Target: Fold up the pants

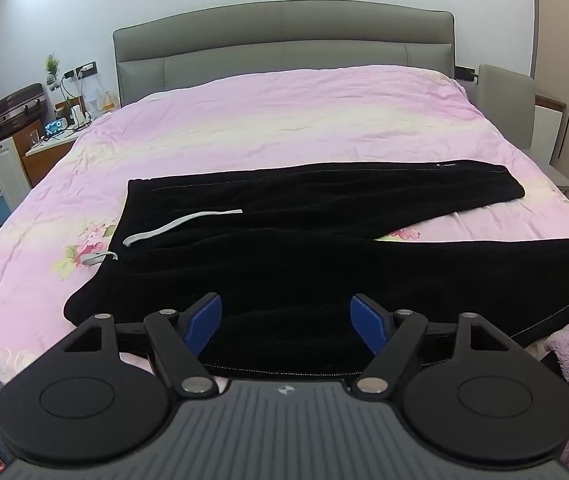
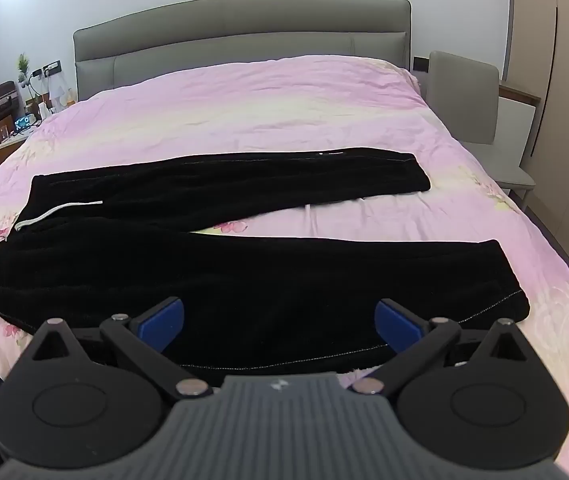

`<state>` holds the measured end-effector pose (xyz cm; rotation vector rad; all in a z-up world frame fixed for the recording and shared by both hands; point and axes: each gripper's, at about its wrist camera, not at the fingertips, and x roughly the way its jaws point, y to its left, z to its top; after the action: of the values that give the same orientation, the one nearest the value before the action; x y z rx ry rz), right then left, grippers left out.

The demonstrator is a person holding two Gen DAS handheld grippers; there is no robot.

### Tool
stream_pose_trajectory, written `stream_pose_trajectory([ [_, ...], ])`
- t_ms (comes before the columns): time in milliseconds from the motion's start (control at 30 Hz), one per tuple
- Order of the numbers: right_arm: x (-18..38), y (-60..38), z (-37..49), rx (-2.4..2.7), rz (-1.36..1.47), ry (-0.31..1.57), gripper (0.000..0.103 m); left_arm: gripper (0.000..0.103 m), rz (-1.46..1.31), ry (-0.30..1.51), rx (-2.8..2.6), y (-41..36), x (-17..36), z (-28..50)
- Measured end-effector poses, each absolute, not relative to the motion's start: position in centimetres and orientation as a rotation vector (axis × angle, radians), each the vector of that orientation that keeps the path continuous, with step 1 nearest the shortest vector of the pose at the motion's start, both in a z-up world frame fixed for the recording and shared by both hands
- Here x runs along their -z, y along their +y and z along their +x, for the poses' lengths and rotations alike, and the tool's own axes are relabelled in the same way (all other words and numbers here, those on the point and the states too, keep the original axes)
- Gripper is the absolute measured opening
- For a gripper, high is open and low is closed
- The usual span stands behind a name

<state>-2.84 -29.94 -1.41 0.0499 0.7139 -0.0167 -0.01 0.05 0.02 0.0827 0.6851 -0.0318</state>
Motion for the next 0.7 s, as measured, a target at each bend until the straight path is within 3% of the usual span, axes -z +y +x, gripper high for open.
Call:
stream_pose_trajectory([
  [700, 1.8, -29.6, -2.7, -0.003, 0.034, 0.7, 0.098, 0.082, 0.068, 0.71, 0.014, 1.0, 0.3, -0.5],
])
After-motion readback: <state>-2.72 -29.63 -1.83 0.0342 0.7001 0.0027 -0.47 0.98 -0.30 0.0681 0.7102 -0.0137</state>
